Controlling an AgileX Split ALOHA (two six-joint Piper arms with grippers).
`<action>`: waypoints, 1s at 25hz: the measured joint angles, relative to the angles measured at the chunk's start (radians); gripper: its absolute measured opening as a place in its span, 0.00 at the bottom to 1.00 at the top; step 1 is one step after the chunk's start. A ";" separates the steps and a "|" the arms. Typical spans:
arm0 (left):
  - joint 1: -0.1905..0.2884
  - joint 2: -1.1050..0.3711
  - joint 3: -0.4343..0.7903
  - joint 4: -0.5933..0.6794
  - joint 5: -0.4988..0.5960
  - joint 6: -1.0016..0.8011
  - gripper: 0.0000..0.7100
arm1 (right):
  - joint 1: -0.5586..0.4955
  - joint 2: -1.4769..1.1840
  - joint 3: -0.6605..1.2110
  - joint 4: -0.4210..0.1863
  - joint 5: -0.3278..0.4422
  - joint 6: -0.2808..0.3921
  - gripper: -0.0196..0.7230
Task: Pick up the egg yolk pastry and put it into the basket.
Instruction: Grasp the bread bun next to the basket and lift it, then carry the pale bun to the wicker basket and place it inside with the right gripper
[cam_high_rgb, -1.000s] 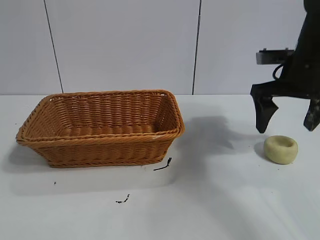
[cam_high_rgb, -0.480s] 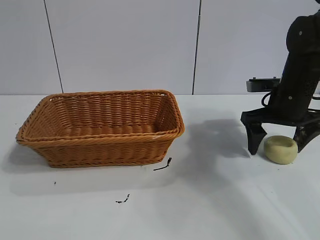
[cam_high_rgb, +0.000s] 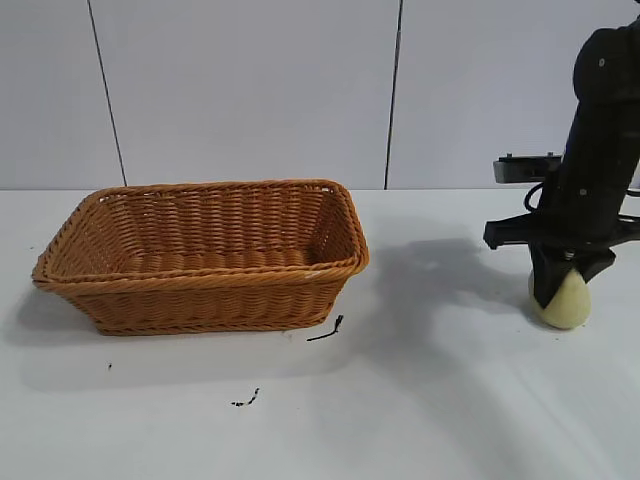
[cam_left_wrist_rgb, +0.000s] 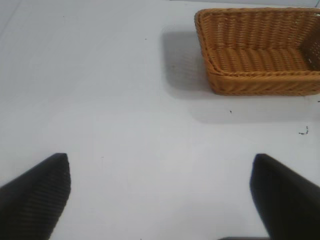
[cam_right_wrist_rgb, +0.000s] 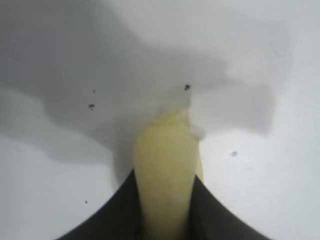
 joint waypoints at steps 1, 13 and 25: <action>0.000 0.000 0.000 0.000 0.000 0.000 0.98 | 0.000 -0.014 -0.021 0.000 0.033 -0.009 0.15; 0.000 0.000 0.000 0.000 0.000 0.000 0.98 | 0.144 -0.128 -0.445 -0.035 0.310 -0.019 0.14; 0.000 0.000 0.000 0.000 0.000 0.000 0.98 | 0.430 0.061 -0.759 0.000 0.357 0.000 0.14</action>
